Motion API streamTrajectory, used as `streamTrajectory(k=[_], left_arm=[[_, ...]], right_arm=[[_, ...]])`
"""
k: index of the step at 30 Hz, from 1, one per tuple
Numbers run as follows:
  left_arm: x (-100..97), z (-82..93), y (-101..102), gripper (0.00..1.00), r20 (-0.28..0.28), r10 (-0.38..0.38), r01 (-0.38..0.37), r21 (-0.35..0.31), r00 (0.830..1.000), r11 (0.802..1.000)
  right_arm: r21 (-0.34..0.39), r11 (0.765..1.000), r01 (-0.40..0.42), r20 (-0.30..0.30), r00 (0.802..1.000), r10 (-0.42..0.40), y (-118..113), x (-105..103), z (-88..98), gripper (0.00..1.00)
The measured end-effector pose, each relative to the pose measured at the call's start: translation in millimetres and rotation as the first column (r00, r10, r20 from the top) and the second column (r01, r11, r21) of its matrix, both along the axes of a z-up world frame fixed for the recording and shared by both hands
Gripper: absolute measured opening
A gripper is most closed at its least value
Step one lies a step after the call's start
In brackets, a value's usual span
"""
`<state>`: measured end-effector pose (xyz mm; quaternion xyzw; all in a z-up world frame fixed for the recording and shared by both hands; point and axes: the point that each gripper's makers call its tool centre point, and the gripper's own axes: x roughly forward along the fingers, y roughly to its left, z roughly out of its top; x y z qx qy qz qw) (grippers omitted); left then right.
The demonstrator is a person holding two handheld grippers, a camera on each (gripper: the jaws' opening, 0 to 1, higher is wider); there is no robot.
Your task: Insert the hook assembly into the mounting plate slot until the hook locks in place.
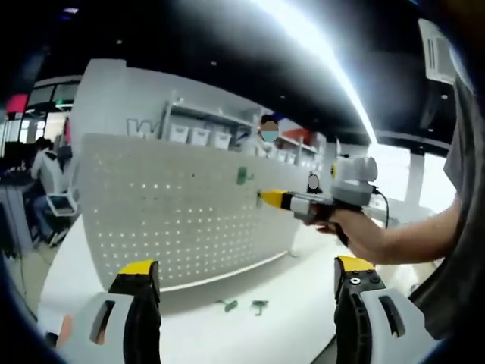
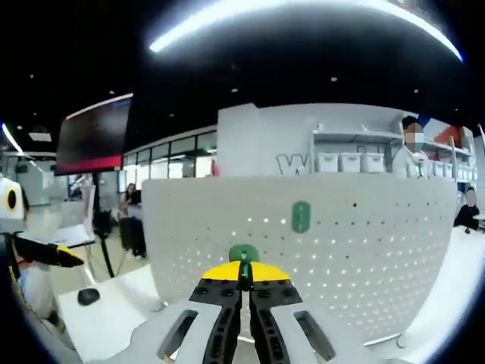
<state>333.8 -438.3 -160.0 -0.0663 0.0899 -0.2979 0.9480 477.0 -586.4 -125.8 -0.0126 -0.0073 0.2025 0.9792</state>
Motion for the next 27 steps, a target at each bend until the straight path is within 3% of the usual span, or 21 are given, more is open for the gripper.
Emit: streamTrajectory(k=[12, 27], left_arm=[[2.1, -9.4, 1, 0.97, -0.022, -0.001, 0.001, 0.016, 1.000, 1.000], [6.5, -18.0, -1, 1.00, -0.046, -0.011, 0.012, 0.013, 0.999, 1.000]], right_arm=[[-0.013, 0.991, 0.135, 0.053, 0.989, -0.135, -41, 37, 7.5, 0.00], [0.034, 0.974, 0.224, 0.069, 0.972, -0.226, -63, 66, 12.0, 0.00]])
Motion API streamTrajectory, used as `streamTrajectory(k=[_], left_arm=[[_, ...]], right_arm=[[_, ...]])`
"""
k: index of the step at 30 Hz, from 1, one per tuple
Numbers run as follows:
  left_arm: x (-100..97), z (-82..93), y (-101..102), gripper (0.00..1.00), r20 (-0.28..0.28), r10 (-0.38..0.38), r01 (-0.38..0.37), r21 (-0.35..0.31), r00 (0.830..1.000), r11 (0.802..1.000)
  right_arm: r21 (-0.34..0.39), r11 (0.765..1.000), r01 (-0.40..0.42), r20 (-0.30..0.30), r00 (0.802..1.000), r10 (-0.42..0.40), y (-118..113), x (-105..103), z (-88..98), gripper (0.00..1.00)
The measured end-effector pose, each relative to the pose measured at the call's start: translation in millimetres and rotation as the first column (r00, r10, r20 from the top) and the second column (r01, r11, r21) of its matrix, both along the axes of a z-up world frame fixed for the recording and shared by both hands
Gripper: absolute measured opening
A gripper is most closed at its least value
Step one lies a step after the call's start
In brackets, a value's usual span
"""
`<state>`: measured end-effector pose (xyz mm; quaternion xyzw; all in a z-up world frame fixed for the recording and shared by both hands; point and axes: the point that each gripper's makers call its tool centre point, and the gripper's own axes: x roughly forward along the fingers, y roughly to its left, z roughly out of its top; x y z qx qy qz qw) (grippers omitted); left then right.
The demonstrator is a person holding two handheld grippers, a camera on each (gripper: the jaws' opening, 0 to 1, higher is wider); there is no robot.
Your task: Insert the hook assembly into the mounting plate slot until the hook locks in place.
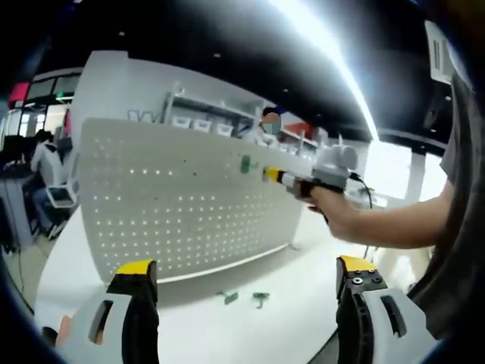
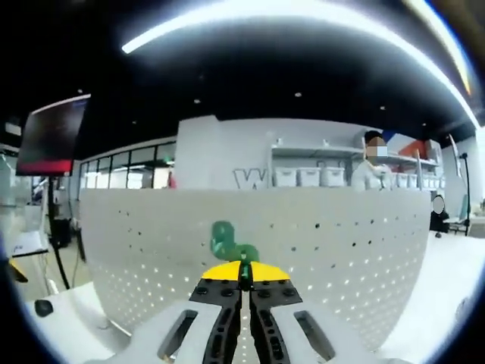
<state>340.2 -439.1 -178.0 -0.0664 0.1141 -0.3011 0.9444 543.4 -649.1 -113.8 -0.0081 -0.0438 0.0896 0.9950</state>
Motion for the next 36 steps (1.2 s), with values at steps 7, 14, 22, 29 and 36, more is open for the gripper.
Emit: streamTrajectory(k=[7, 14, 22, 29, 36], left_arm=[[2.7, -0.1, 2, 1.00, -0.005, -0.004, 0.004, -0.003, 1.000, 1.000], [6.1, -2.4, 5, 0.99, -0.012, 0.004, -0.004, -0.001, 1.000, 1.000], [7.9, -3.8, 8, 0.98, -0.018, 0.013, -0.013, 0.001, 1.000, 1.000], [10.0, 0.7, 11, 0.97, -0.013, 0.017, -0.017, 0.007, 1.000, 1.000], [10.9, 2.3, 10, 0.96, -0.015, 0.017, -0.017, 0.009, 1.000, 1.000]], right_arm=[[0.013, 1.000, 0.028, 0.019, 0.999, -0.028, -6, 9, 7.4, 0.00], [0.017, 0.999, 0.039, 0.028, 0.999, -0.039, -8, 17, 9.8, 0.00], [0.009, 0.999, 0.046, 0.070, 0.996, -0.046, -8, 22, 19.7, 0.00], [0.016, 0.999, 0.048, 0.091, 0.995, -0.049, -11, 24, 23.4, 0.00], [0.026, 0.998, 0.049, 0.087, 0.995, -0.051, -15, 26, 19.6, 0.00]])
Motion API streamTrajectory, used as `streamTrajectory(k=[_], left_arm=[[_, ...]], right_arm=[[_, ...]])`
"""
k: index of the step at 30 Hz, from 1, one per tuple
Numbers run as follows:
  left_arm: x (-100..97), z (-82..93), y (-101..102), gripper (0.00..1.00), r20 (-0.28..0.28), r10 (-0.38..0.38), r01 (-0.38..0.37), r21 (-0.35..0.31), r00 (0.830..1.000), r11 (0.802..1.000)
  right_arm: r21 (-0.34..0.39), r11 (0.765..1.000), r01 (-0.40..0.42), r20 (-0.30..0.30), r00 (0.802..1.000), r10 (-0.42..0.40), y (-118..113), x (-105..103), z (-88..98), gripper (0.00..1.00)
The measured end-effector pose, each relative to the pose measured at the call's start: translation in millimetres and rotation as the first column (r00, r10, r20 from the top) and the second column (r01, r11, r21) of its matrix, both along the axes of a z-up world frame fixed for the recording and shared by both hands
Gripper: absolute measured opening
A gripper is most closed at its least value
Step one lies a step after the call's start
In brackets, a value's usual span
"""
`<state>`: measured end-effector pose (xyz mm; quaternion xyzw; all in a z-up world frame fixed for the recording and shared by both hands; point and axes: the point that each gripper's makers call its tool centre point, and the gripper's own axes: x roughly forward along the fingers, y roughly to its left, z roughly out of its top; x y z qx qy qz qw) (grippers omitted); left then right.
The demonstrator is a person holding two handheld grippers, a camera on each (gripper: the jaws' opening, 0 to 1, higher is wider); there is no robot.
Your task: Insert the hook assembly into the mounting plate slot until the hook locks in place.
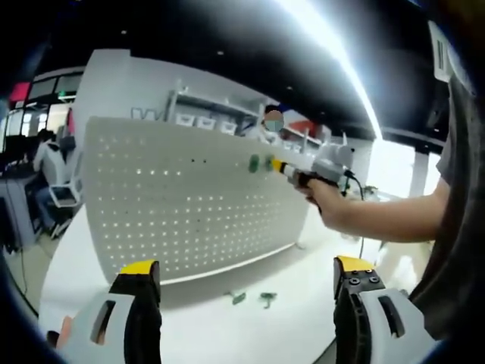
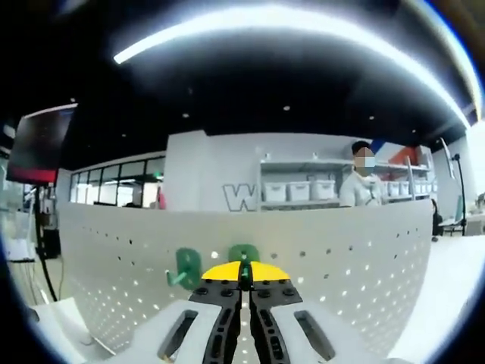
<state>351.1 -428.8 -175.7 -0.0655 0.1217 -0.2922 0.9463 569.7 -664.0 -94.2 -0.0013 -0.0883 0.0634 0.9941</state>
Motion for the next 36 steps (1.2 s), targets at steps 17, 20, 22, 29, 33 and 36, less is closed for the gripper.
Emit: streamTrajectory(k=[17, 20, 22, 29, 33, 36], left_arm=[[-0.5, -0.6, 11, 0.95, -0.002, 0.033, -0.033, 0.005, 0.999, 0.999], [-2.1, -1.0, 10, 0.96, -0.002, 0.032, -0.032, 0.003, 0.999, 0.999], [-3.3, -1.9, 10, 0.96, -0.005, 0.033, -0.033, 0.002, 0.999, 0.999], [-8.6, -4.5, 16, 0.97, -0.011, 0.053, -0.053, -0.012, 0.999, 0.999], [-10.5, -5.9, 21, 0.97, -0.012, 0.069, -0.069, -0.017, 0.998, 0.997], [-12.8, -9.9, 26, 0.98, -0.019, 0.079, -0.080, -0.014, 0.997, 0.997]], right_arm=[[0.029, 1.000, -0.012, 0.007, 1.000, 0.012, 3, 6, -5.2, 0.00], [-0.010, 1.000, -0.002, -0.008, 1.000, 0.002, 3, 7, -6.8, 0.00], [-0.012, 1.000, -0.001, -0.004, 1.000, 0.001, 3, 8, -6.2, 0.01], [-0.062, 0.998, -0.001, -0.009, 1.000, 0.001, 10, 7, -6.8, 0.07], [-0.065, 0.998, 0.000, -0.017, 1.000, -0.001, 12, 5, -7.1, 0.10], [-0.059, 0.998, -0.003, -0.024, 1.000, 0.002, 13, 4, -6.9, 0.13]])
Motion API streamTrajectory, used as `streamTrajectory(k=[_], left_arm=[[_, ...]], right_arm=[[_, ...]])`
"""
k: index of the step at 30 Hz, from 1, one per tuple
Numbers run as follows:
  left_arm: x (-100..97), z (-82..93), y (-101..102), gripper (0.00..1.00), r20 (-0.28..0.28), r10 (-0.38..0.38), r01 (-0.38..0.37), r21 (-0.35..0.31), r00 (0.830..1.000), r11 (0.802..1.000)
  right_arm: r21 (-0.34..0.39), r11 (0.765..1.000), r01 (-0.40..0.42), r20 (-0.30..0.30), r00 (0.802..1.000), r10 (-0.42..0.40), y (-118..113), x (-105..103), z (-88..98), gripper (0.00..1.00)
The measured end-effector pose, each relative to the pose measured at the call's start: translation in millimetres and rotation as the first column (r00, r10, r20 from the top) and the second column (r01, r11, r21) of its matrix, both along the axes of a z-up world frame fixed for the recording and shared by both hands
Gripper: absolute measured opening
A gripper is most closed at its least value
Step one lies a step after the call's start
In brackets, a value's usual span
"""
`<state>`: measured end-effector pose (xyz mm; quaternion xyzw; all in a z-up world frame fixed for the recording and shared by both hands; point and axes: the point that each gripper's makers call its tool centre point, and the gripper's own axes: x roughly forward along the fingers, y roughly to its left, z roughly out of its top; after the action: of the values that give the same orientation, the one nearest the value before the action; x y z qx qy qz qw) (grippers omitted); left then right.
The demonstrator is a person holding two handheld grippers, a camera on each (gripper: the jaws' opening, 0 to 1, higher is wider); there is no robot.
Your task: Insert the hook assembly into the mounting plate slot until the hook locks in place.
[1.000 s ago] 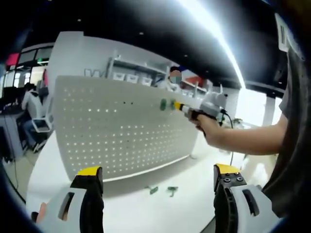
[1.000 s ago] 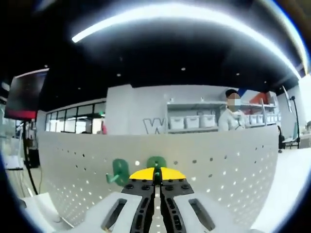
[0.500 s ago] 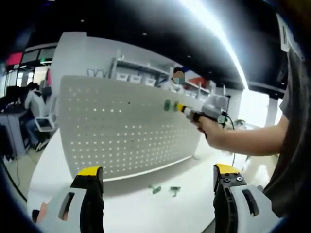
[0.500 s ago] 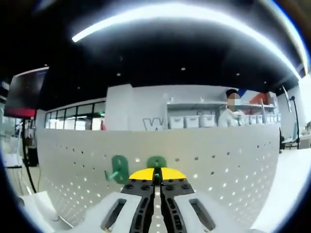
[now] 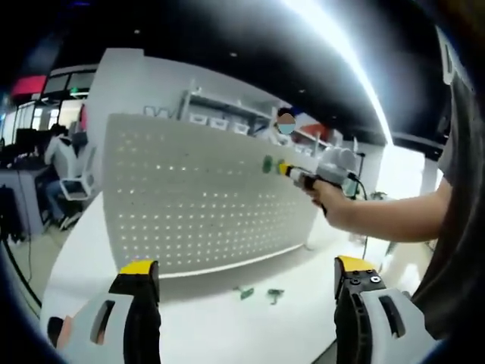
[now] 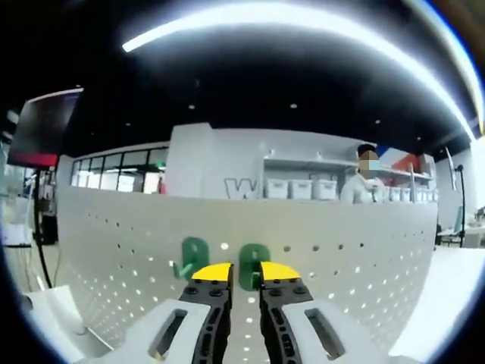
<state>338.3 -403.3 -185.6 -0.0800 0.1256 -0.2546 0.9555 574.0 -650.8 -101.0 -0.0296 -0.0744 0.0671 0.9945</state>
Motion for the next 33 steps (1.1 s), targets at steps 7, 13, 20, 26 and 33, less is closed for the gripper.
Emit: streamTrajectory(k=[7, 13, 20, 26, 33], left_arm=[[-3.7, -9.4, 9, 0.98, -0.026, 0.015, -0.014, 0.012, 1.000, 1.000], [-3.9, -14.7, 11, 0.98, -0.037, 0.015, -0.014, 0.021, 0.999, 1.000], [-4.5, -19.6, 8, 0.98, -0.048, 0.005, -0.004, 0.020, 0.999, 1.000], [-7.3, -25.1, 4, 0.97, -0.065, -0.007, 0.008, 0.025, 0.998, 1.000], [-10.2, -24.9, 1, 0.96, -0.062, -0.012, 0.014, 0.025, 0.998, 1.000]], right_arm=[[0.012, 1.000, 0.009, -0.017, 1.000, -0.009, 1, -3, -0.4, 0.21], [0.011, 1.000, 0.010, -0.012, 1.000, -0.009, -2, -9, 3.8, 0.23], [0.027, 0.999, 0.020, -0.001, 1.000, -0.019, -11, -20, 11.2, 0.28], [0.017, 1.000, 0.018, -0.019, 1.000, -0.018, -19, -34, 8.3, 0.28], [0.028, 0.999, 0.024, -0.016, 1.000, -0.023, -33, -54, 12.0, 0.29]])
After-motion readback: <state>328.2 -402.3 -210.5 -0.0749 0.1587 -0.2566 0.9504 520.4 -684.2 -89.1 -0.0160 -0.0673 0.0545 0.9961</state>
